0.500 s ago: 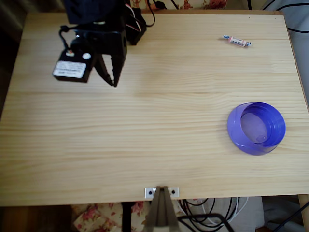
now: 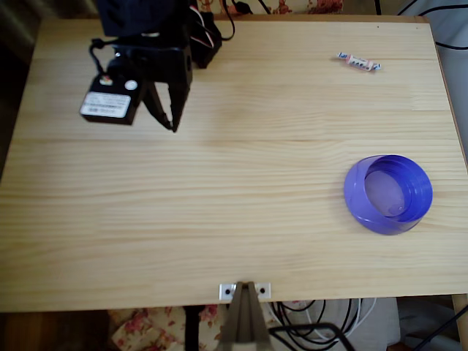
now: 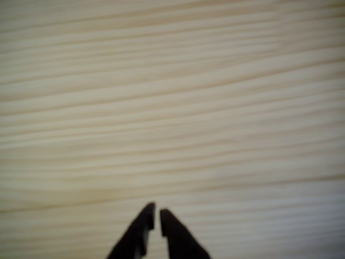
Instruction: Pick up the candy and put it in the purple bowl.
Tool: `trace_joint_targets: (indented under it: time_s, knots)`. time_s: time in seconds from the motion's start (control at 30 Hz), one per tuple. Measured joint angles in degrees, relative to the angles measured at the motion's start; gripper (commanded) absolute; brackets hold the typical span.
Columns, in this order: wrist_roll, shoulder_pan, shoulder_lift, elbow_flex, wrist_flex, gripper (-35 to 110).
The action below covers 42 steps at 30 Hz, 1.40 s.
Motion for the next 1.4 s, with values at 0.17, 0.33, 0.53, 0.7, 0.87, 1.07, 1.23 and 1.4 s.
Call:
trace_joint_targets:
  time_s: [0.17, 0.33, 0.53, 0.7, 0.87, 1.07, 1.23, 1.4]
  knots:
    - [0.0, 0.0, 0.0, 0.0, 0.0, 0]
    - [0.0, 0.0, 0.0, 0.0, 0.0, 0]
    - [0.0, 0.0, 0.0, 0.0, 0.0, 0]
    - [0.0, 0.0, 0.0, 0.0, 0.0, 0]
    - [0.6, 0.8, 0.0, 0.0, 0.0, 0]
    - [0.6, 0.3, 0.0, 0.0, 0.0, -1]
    - [0.1, 0.4, 0.0, 0.0, 0.0, -1]
    - [0.6, 0.6, 0.0, 0.0, 0.0, -1]
